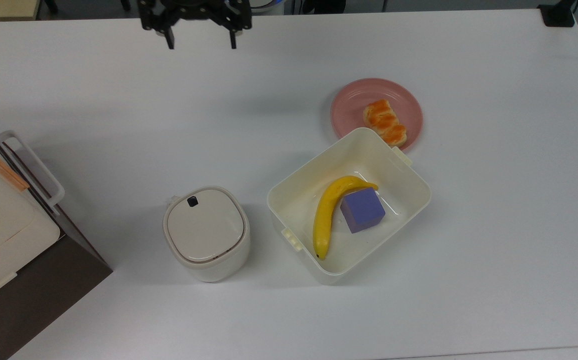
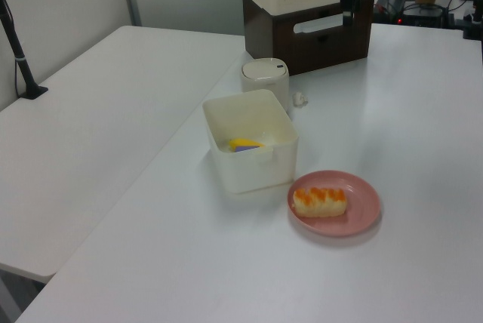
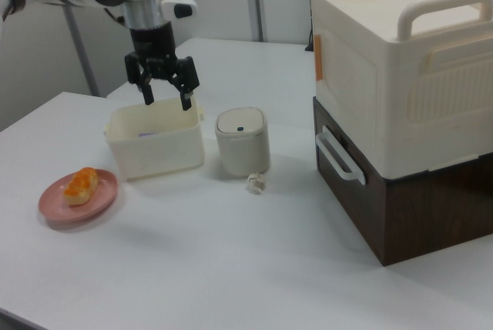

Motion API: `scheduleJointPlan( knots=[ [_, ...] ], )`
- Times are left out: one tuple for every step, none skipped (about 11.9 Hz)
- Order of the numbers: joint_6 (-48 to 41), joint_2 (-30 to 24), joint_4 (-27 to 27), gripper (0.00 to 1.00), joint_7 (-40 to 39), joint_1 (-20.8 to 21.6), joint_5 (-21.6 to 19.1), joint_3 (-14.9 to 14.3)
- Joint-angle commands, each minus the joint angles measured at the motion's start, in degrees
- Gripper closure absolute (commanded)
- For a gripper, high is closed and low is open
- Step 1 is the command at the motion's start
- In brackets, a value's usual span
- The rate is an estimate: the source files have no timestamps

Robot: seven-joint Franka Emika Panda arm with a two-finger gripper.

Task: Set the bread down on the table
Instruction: 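Move the open gripper over the bread roll on the pink plate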

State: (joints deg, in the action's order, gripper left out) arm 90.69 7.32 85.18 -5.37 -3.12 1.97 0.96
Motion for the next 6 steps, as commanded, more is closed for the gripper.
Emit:
scheduleJointPlan(
  knots=[
    [0.3, -2.6, 5.6, 0.00, -1.6, 2.4, 4.0, 1.2],
    [0.5, -3.2, 7.2, 0.00, -1.6, 3.8, 5.1, 1.2],
    [1.6, -4.0, 9.3, 0.00, -1.6, 5.4, 6.1, 1.2],
    [2.9, -4.9, 12.3, 0.00, -1.6, 7.0, 7.7, 1.2],
    [4.5, -5.8, 15.3, 0.00, -1.6, 8.7, 9.9, 1.2],
    [6.0, -6.7, 18.2, 0.00, -1.5, 10.3, 12.0, 1.2]
  ],
)
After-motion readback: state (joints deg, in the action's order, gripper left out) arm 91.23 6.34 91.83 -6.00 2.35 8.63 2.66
